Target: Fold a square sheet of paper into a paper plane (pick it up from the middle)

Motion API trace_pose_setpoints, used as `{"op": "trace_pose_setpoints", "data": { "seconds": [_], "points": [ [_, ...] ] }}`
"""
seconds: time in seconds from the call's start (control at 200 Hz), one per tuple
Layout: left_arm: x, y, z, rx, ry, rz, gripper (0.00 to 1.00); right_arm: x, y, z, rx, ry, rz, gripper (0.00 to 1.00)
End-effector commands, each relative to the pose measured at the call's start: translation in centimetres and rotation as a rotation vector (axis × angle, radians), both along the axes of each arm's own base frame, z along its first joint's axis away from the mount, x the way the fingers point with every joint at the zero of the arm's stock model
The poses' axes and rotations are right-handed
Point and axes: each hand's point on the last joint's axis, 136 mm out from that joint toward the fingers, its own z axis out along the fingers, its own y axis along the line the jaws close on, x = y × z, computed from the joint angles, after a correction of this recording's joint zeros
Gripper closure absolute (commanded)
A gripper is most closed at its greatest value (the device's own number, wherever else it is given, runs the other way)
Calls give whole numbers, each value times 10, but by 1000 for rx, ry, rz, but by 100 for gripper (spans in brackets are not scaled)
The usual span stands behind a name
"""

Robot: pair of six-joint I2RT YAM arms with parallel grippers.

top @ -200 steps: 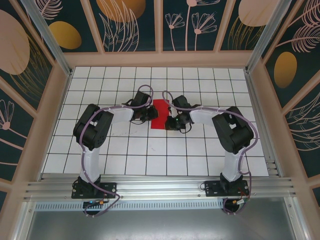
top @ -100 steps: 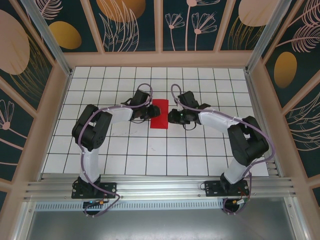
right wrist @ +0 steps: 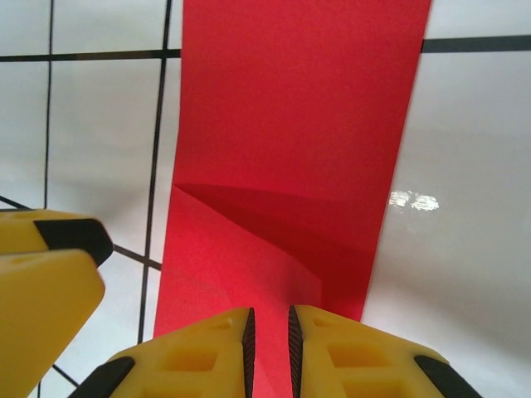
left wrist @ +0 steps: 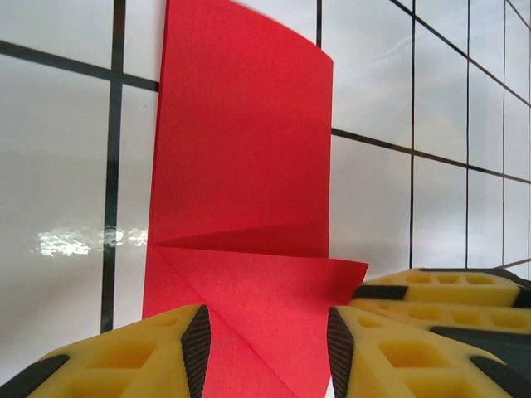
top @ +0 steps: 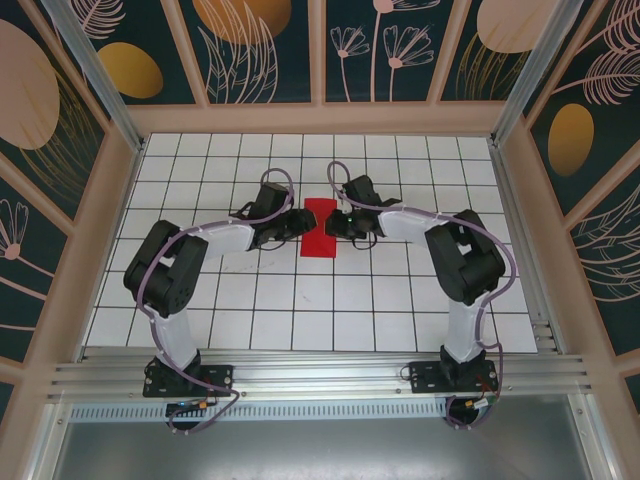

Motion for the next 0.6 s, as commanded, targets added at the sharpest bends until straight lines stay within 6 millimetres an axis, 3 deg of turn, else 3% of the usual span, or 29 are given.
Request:
{"op": "trace_pose_setpoints", "data": {
  "seconds": [0.0, 0.285, 0.595],
  "points": [
    [0, -5, -8, -43, 29, -5, 55, 10, 5, -3, 15, -7, -1, 79],
    [0, -5, -29, -4, 94, -4, 52, 21, -11, -25, 3, 25, -51, 79],
    [5, -15, -29, -36, 109, -21, 50, 15, -16, -36, 8, 61, -61, 79]
  ]
}}
